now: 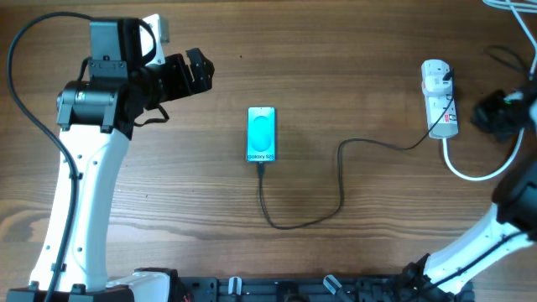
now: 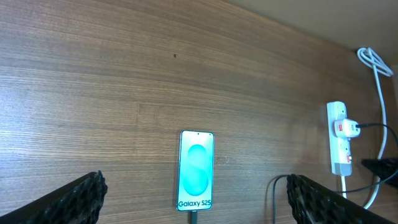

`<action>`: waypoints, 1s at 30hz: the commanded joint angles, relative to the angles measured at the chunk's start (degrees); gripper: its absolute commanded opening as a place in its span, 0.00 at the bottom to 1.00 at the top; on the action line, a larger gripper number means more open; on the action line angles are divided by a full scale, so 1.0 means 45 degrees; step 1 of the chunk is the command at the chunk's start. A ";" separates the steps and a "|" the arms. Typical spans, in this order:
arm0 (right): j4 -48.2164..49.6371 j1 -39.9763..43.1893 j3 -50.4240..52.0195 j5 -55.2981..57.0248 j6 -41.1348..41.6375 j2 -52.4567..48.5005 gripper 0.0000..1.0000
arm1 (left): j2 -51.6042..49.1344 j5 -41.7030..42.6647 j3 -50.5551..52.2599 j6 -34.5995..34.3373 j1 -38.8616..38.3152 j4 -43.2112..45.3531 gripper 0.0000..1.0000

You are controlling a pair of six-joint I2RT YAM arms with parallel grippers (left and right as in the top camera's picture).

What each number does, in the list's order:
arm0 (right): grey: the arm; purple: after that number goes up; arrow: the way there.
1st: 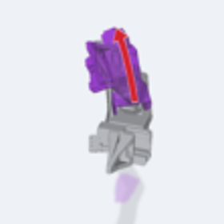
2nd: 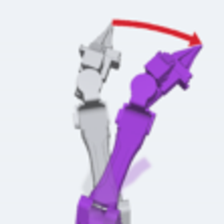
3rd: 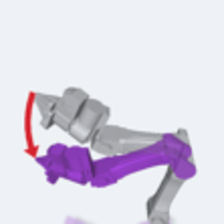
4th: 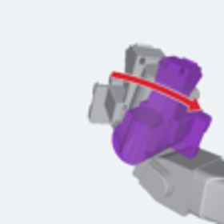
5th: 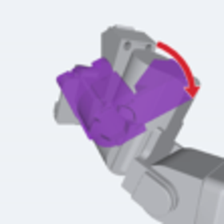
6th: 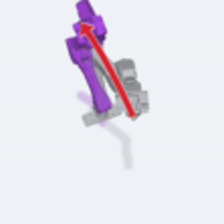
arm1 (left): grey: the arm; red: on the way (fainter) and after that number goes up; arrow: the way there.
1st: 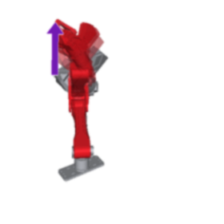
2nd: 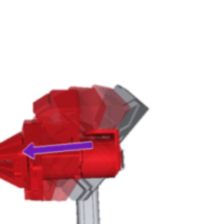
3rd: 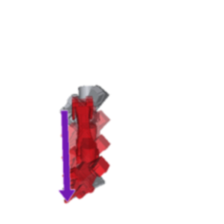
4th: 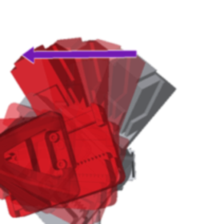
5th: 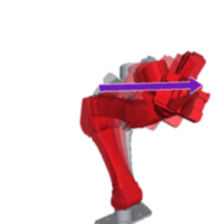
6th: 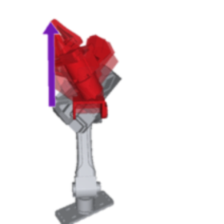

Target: Plug charger to phone and switch on socket

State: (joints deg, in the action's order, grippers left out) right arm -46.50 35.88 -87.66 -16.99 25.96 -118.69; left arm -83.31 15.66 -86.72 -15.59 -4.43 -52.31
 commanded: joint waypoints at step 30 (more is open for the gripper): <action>-1.0040 -0.8519 -0.0792 -0.1875 -0.0243 1.2692 1.00 | 0.0097 -0.0121 -0.0005 0.0029 0.0000 0.0034 1.00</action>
State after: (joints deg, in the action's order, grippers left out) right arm -91.74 -2.22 -91.11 -26.65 15.53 -61.14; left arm -83.31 15.66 -86.72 -15.59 -4.43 -52.34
